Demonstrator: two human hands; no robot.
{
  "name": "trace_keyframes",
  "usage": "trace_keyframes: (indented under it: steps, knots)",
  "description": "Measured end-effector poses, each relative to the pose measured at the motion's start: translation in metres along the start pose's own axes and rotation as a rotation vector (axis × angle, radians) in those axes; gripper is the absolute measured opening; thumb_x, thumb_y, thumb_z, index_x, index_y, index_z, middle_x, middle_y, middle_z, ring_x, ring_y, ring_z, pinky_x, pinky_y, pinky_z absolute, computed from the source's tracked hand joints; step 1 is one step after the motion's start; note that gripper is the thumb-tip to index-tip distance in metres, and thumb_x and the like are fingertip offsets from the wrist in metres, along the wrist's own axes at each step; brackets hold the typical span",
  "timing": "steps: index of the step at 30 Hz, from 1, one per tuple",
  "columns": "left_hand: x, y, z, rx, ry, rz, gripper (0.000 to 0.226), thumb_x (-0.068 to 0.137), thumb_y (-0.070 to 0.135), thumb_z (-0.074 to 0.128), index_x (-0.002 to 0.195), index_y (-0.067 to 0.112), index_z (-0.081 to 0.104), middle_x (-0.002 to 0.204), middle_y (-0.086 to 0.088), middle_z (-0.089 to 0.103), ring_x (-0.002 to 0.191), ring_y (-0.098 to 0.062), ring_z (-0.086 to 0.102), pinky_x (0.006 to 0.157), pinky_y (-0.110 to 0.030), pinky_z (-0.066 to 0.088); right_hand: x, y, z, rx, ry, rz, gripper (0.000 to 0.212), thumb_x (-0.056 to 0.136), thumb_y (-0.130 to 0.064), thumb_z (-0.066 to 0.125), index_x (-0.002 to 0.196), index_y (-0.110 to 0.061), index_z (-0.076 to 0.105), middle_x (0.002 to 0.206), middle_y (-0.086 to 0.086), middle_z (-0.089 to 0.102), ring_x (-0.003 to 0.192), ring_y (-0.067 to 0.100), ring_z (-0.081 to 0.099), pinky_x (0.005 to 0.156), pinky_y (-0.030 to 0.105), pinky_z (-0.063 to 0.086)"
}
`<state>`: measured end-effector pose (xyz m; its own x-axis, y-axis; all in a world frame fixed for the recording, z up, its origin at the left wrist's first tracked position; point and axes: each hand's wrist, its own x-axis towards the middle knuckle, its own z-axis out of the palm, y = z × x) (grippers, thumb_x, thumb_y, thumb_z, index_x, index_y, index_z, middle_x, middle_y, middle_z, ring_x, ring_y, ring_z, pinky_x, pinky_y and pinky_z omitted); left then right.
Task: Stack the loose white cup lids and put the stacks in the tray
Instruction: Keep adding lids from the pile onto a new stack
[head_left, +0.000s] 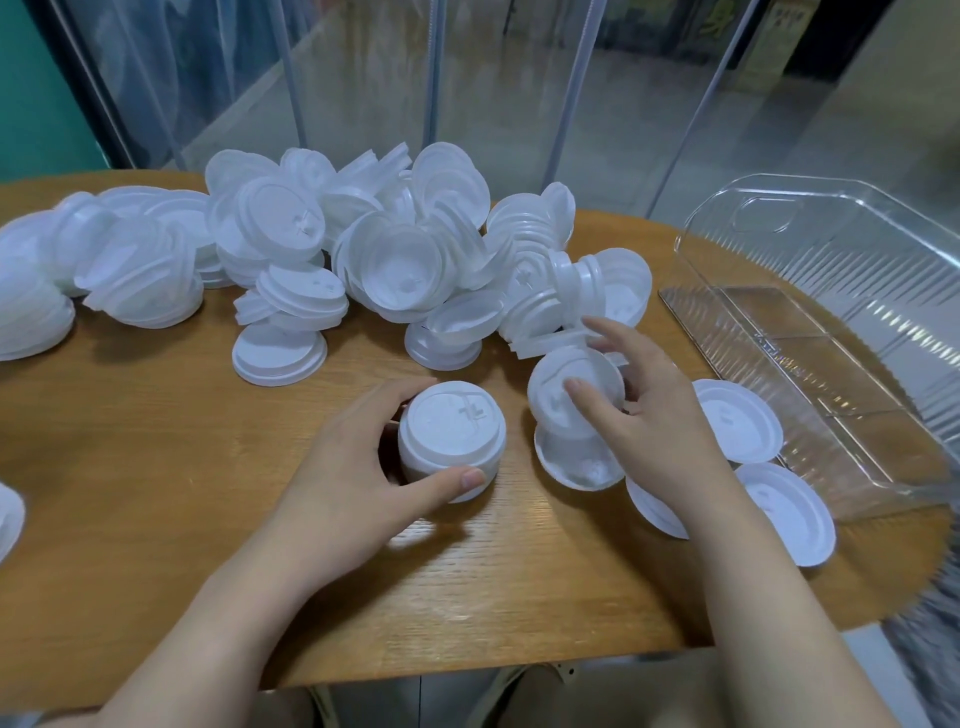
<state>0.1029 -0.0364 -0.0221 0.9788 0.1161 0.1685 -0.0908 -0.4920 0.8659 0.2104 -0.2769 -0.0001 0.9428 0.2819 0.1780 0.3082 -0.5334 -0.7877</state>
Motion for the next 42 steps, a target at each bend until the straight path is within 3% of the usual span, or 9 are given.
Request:
trace_keyframes:
  steps: [6, 11, 18, 22, 25, 28, 32, 38, 42]
  knots:
    - [0.000, -0.001, -0.001, 0.011, -0.001, 0.000, 0.076, 0.061, 0.066, 0.077, 0.130, 0.042, 0.061, 0.122, 0.025, 0.065, 0.114, 0.010, 0.056, 0.086, 0.000, 0.037, -0.001, 0.000, 0.001, -0.164, -0.128, 0.026, 0.082, 0.074, -0.047, 0.088, 0.146, -0.041, 0.048, 0.146, -0.025, 0.048, 0.132, -0.009, 0.038, 0.107, 0.018, 0.029]
    - [0.000, -0.001, -0.001, 0.020, -0.007, -0.006, 0.075, 0.062, 0.067, 0.077, 0.131, 0.043, 0.060, 0.124, 0.026, 0.064, 0.117, 0.008, 0.056, 0.088, -0.001, 0.038, -0.002, 0.000, -0.002, -0.216, -0.122, 0.045, 0.098, 0.068, -0.043, 0.093, 0.149, -0.042, 0.038, 0.146, -0.026, 0.043, 0.131, -0.006, 0.038, 0.108, 0.023, 0.032]
    - [0.000, -0.004, 0.000, 0.028, 0.005, -0.018, 0.068, 0.068, 0.048, 0.090, 0.129, 0.044, 0.061, 0.122, 0.025, 0.065, 0.116, 0.006, 0.058, 0.089, -0.003, 0.039, -0.004, 0.001, -0.006, -0.245, -0.047, 0.059, 0.054, 0.077, -0.039, 0.086, 0.125, -0.030, 0.063, 0.121, -0.018, 0.061, 0.113, 0.001, 0.055, 0.097, 0.026, 0.047]
    - [0.000, -0.005, 0.000, 0.027, 0.001, -0.024, 0.069, 0.068, 0.050, 0.089, 0.131, 0.043, 0.060, 0.124, 0.025, 0.065, 0.117, 0.004, 0.058, 0.091, -0.006, 0.041, -0.003, 0.001, -0.007, -0.296, -0.084, 0.090, 0.063, 0.077, -0.055, 0.082, 0.132, -0.031, 0.061, 0.124, -0.016, 0.059, 0.116, 0.005, 0.053, 0.096, 0.028, 0.045]
    - [0.000, -0.004, 0.000, 0.023, 0.002, -0.027, 0.069, 0.068, 0.048, 0.089, 0.131, 0.043, 0.060, 0.124, 0.025, 0.065, 0.118, 0.004, 0.057, 0.090, -0.004, 0.040, -0.002, 0.003, -0.003, -0.307, -0.068, 0.085, 0.047, 0.082, -0.059, 0.075, 0.118, -0.030, 0.066, 0.111, -0.011, 0.065, 0.109, 0.012, 0.058, 0.088, 0.033, 0.048]
    - [0.000, -0.004, 0.000, 0.029, -0.003, -0.031, 0.069, 0.069, 0.048, 0.089, 0.131, 0.043, 0.060, 0.124, 0.025, 0.065, 0.118, 0.004, 0.057, 0.092, -0.008, 0.041, 0.000, 0.004, 0.001, -0.301, -0.052, 0.112, 0.062, 0.082, -0.057, 0.077, 0.134, -0.027, 0.060, 0.130, -0.010, 0.061, 0.126, 0.013, 0.052, 0.104, 0.041, 0.047]
    - [0.000, -0.003, -0.001, 0.023, 0.005, -0.030, 0.068, 0.070, 0.047, 0.090, 0.131, 0.044, 0.060, 0.124, 0.026, 0.064, 0.117, 0.006, 0.057, 0.092, -0.007, 0.041, -0.001, 0.000, 0.002, -0.236, -0.015, 0.101, 0.074, 0.074, -0.058, 0.081, 0.138, -0.028, 0.059, 0.132, -0.012, 0.060, 0.124, 0.012, 0.054, 0.105, 0.045, 0.048]
    - [-0.002, -0.002, -0.001, 0.016, 0.006, -0.036, 0.071, 0.069, 0.049, 0.089, 0.133, 0.042, 0.059, 0.125, 0.026, 0.064, 0.117, 0.008, 0.056, 0.096, -0.012, 0.044, -0.006, -0.016, 0.006, 0.016, 0.068, -0.054, 0.059, 0.073, -0.041, 0.090, 0.126, -0.028, 0.067, 0.117, -0.019, 0.067, 0.114, 0.000, 0.061, 0.095, 0.020, 0.051]
    - [-0.001, -0.002, 0.000, -0.001, 0.004, -0.064, 0.074, 0.068, 0.048, 0.092, 0.133, 0.043, 0.058, 0.123, 0.024, 0.065, 0.113, 0.005, 0.059, 0.088, -0.013, 0.046, -0.011, -0.033, 0.023, 0.151, 0.026, -0.178, 0.055, 0.069, -0.039, 0.090, 0.118, -0.030, 0.069, 0.111, -0.017, 0.071, 0.110, 0.002, 0.066, 0.090, 0.013, 0.050]
